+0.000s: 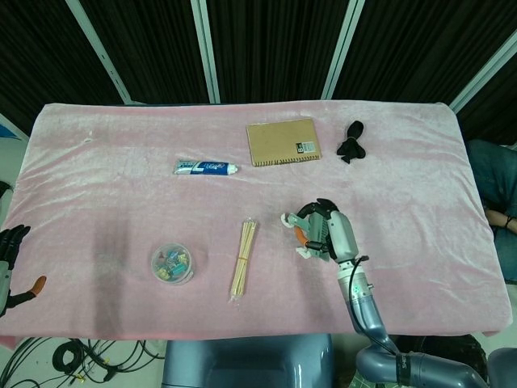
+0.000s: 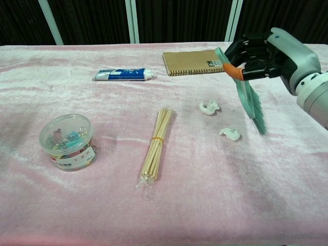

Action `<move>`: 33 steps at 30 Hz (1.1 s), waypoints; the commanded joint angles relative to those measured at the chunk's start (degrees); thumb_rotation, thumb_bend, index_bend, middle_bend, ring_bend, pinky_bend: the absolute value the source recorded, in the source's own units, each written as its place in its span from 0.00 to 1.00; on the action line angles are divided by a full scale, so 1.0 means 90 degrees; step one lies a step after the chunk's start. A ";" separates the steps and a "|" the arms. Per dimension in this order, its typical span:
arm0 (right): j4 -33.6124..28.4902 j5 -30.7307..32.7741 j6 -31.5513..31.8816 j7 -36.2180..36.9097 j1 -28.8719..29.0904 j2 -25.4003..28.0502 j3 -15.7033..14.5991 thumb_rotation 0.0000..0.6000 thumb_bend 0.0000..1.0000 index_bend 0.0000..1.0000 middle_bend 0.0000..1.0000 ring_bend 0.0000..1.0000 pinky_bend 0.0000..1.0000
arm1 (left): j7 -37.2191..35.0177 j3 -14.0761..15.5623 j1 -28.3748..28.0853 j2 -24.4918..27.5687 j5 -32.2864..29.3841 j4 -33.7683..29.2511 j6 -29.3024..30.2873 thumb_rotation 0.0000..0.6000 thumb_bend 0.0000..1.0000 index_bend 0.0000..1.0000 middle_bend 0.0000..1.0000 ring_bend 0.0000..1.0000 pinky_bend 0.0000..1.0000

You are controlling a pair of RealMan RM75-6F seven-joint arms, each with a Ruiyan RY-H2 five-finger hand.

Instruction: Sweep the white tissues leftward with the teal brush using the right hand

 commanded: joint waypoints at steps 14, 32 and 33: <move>0.0641 0.0793 0.0251 -0.0568 0.0057 -0.1202 0.0532 1.00 0.42 0.81 0.67 0.39 0.17 | -0.0028 -0.0003 -0.0008 0.0010 -0.0018 0.0009 -0.0028 1.00 0.28 0.07 0.05 0.00 0.00; 0.0798 0.0593 0.0674 0.0171 -0.0140 -0.1883 0.0852 1.00 0.43 0.81 0.68 0.40 0.17 | 0.0003 0.0000 -0.0011 0.0044 -0.0089 -0.0040 -0.0086 1.00 0.28 0.08 0.05 0.00 0.00; 0.0793 0.0592 0.0689 0.0201 -0.0137 -0.1909 0.0891 1.00 0.43 0.81 0.68 0.40 0.17 | 0.0004 0.0000 -0.0011 0.0044 -0.0088 -0.0039 -0.0086 1.00 0.28 0.08 0.05 0.00 0.00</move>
